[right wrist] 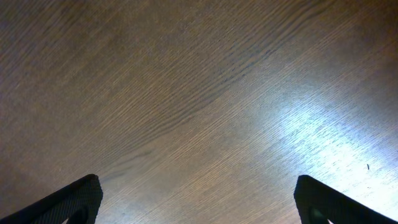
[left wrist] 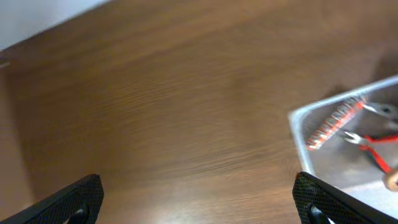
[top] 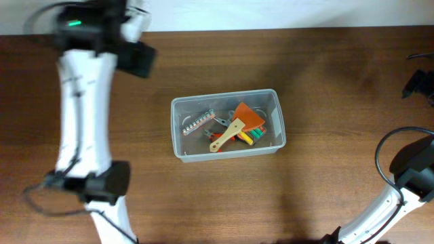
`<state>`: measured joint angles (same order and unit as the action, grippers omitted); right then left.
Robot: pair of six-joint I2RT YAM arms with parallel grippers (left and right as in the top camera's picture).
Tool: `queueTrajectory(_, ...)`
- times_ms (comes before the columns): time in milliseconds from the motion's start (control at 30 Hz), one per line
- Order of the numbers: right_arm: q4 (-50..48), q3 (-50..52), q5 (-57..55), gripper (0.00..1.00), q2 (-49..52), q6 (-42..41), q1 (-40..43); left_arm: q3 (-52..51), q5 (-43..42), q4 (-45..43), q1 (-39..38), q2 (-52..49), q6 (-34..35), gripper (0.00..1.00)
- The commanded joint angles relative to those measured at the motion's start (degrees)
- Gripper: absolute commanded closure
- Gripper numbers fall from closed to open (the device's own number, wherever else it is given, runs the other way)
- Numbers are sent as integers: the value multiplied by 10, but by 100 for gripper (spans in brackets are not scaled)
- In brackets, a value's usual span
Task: Pack container
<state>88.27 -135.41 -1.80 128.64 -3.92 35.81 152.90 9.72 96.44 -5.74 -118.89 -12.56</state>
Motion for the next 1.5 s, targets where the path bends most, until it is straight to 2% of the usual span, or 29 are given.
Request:
queueTrajectory(0, 0, -1, 3, 1, -9, -2, -3, 13, -28, 2, 49, 85, 14, 1)
queueTrajectory(267, 0, -1, 3, 1, -9, -2, -3, 2, -44, 2, 97, 191, 14, 1)
queueTrajectory(433, 0, -1, 3, 1, -9, -2, -3, -80, -44, 2, 97, 261, 14, 1)
queueTrajectory(633, 0, -1, 3, 1, -9, -2, -3, -313, -44, -26, 97, 389, 25, 1)
queueTrajectory(667, 0, -1, 3, 1, -9, -2, -3, -400, -45, -67, 97, 443, 37, 1)
queueTrajectory(800, 0, -1, 3, 1, -9, -2, -3, -602, -63, -183, 97, 588, 58, 1)
queueTrajectory(1000, 0, -1, 3, 1, -9, -2, -3, -770, -63, -243, 97, 709, 59, 1)
queueTrajectory(1167, 0, -1, 3, 1, -9, -2, -3, -822, -79, -233, 97, 736, 59, 1)
queueTrajectory(1467, 0, -1, 3, 1, -40, -2, -39, -826, -81, -233, 97, 733, 59, 1)
